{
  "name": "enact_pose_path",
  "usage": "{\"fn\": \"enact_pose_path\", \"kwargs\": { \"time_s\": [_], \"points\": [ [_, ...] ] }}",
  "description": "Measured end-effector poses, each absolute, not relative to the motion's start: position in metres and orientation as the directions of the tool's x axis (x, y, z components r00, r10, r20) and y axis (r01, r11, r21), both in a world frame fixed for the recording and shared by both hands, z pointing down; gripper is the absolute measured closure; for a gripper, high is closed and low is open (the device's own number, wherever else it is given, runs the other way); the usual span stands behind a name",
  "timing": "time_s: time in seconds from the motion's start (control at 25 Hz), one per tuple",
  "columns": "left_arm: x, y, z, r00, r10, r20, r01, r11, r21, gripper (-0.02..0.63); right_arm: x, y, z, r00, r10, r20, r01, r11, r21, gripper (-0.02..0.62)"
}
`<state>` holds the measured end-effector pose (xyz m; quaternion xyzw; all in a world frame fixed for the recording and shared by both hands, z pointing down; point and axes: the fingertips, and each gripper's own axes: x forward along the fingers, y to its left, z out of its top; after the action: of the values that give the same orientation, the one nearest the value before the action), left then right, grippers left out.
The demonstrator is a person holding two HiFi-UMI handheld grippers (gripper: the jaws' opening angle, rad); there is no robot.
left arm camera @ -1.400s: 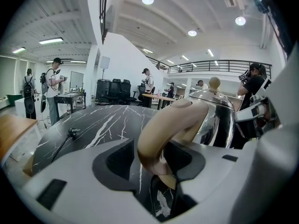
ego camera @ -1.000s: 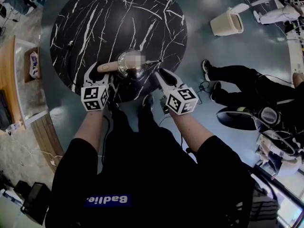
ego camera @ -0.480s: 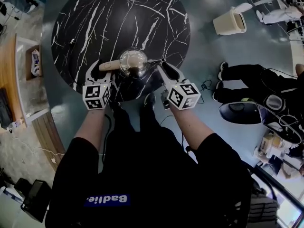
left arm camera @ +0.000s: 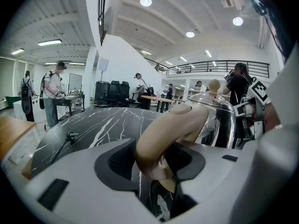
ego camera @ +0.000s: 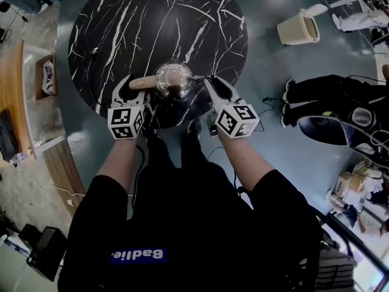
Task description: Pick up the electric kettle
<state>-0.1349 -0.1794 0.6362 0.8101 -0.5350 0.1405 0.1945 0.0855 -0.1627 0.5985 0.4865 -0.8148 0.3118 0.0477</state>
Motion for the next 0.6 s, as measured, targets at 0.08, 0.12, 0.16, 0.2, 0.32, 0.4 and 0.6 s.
{"fn": "enact_pose_path", "kwargs": {
  "time_s": [0.08, 0.12, 0.16, 0.2, 0.32, 0.4, 0.6],
  "points": [
    [-0.1349, -0.1794, 0.6362, 0.389, -0.812, 0.435, -0.921, -0.354, 0.163, 0.425, 0.0843, -0.1638, 0.5986, -0.522, -0.766, 0.375, -0.821, 0.332, -0.464, 0.486],
    [-0.1347, -0.1794, 0.636, 0.389, -0.812, 0.435, -0.921, -0.354, 0.162, 0.426, 0.084, -0.1644, 0.5984, -0.521, -0.768, 0.372, -0.821, 0.332, -0.465, 0.486],
    [-0.1344, -0.1794, 0.6357, 0.388, -0.813, 0.434, -0.921, -0.354, 0.161, 0.426, 0.0837, -0.1652, 0.5981, -0.521, -0.77, 0.368, -0.82, 0.332, -0.466, 0.486],
    [-0.134, -0.1795, 0.6355, 0.388, -0.814, 0.433, -0.921, -0.354, 0.16, 0.426, 0.0834, -0.166, 0.5978, -0.52, -0.772, 0.365, -0.82, 0.332, -0.466, 0.486],
    [-0.1333, -0.1803, 0.6352, 0.389, -0.814, 0.432, -0.921, -0.357, 0.156, 0.429, 0.0823, -0.168, 0.5967, -0.516, -0.778, 0.358, -0.822, 0.332, -0.462, 0.518],
    [-0.1336, -0.1807, 0.6355, 0.389, -0.814, 0.432, -0.921, -0.358, 0.155, 0.434, 0.0818, -0.1685, 0.5968, -0.512, -0.78, 0.36, -0.825, 0.331, -0.457, 0.52],
    [-0.1335, -0.1807, 0.636, 0.381, -0.815, 0.436, -0.924, -0.358, 0.137, 0.442, 0.0823, -0.1683, 0.5967, -0.508, -0.784, 0.356, -0.829, 0.333, -0.449, 0.523]
  ]
}}
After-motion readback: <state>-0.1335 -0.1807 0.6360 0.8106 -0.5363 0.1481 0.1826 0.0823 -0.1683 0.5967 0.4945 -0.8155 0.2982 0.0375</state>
